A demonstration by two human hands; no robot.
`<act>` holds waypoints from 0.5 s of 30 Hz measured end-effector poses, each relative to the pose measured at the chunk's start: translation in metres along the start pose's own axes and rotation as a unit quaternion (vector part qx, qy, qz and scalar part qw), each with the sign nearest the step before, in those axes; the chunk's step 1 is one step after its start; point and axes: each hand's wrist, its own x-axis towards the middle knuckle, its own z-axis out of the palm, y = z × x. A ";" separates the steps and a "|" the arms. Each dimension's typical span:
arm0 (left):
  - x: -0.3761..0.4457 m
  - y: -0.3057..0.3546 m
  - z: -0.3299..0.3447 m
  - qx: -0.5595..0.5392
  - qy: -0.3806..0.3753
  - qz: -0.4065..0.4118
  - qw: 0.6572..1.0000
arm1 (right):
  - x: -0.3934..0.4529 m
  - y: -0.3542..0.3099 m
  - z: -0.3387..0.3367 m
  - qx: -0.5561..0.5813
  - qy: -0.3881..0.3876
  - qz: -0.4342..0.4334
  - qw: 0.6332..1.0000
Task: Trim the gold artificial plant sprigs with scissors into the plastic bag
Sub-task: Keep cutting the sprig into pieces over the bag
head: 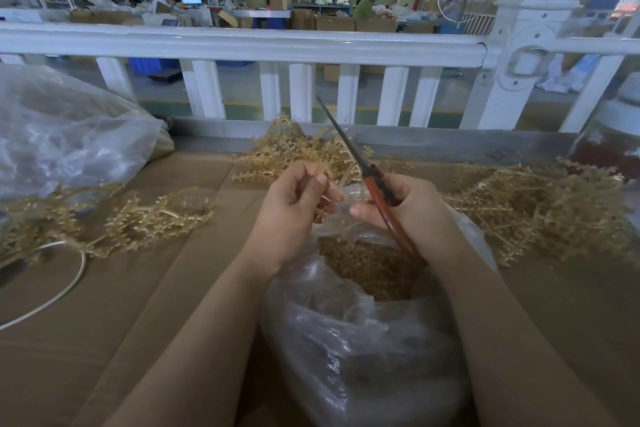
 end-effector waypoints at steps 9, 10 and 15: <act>0.003 -0.006 -0.003 -0.113 -0.045 -0.145 0.982 | 0.000 0.000 -0.001 0.138 0.101 0.032 0.985; 0.002 -0.006 -0.002 -0.107 -0.076 -0.148 0.980 | 0.000 0.000 -0.002 0.152 0.110 0.031 0.982; -0.006 0.001 0.008 -0.058 -0.192 -0.133 0.971 | 0.000 -0.002 0.001 0.178 0.141 0.007 0.974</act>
